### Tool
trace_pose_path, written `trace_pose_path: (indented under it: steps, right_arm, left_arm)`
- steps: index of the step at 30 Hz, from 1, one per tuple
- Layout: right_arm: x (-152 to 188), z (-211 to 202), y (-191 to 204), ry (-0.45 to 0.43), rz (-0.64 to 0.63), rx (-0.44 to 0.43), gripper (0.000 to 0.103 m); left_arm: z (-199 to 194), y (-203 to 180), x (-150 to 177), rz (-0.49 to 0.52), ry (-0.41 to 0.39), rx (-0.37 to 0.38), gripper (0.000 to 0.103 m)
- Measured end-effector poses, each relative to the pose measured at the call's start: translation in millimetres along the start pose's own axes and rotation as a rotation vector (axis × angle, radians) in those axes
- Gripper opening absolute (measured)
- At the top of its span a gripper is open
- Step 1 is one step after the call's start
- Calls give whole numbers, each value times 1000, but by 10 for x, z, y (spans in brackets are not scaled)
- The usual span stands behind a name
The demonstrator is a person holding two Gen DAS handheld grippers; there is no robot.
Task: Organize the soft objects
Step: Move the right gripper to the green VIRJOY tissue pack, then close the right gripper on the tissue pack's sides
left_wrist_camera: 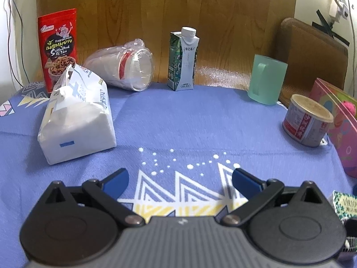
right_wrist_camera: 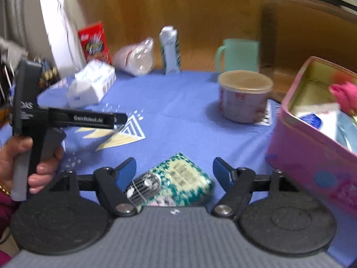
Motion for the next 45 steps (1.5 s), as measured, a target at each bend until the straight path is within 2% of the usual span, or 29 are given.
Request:
trace_pose_path:
  steps: [4, 8, 17, 22, 26, 31, 34, 37, 40, 41, 45]
  right_arm:
    - [187, -134, -46, -48, 46, -1, 85]
    - [309, -147, -48, -47, 50, -5, 91]
    - [278, 9, 132, -6, -34, 16, 95]
    - [207, 132, 261, 11, -35, 30, 96]
    - [180, 209, 343, 9, -68, 82, 96]
    - [203, 222, 333, 10, -97, 101, 96]
    - [235, 188, 255, -2, -71, 111, 96]
    - [251, 164, 212, -16, -49, 121, 93]
    - [258, 153, 236, -22, -55, 135, 80]
    - [266, 145, 250, -24, -66, 136, 73]
    - [293, 107, 243, -29, -78, 123, 68]
  left_arm:
    - [12, -29, 5, 15, 7, -11, 102]
    - [23, -56, 10, 31, 13, -23, 102]
    - [35, -86, 12, 41, 20, -47, 102]
    - [41, -82, 7, 42, 21, -49, 102]
    - [42, -78, 6, 42, 21, -49, 102]
    - [42, -82, 5, 42, 22, -50, 102]
    - [42, -85, 6, 43, 23, -51, 102]
    - [44, -86, 8, 44, 24, -56, 102]
    - [45, -93, 8, 45, 24, -66, 102]
    - [46, -97, 8, 46, 24, -70, 102]
    - [40, -126, 13, 55, 19, -93, 103]
Point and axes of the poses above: each gripper's, at about its wrist camera, not at the fingertips, and z roughly the way its jaws point, y to its left, x to its underside, the point moved 2 cm from there along z, roughly the way its jaws point, and after that the axes turned 13 degrees about y, right-handed, at the moved point
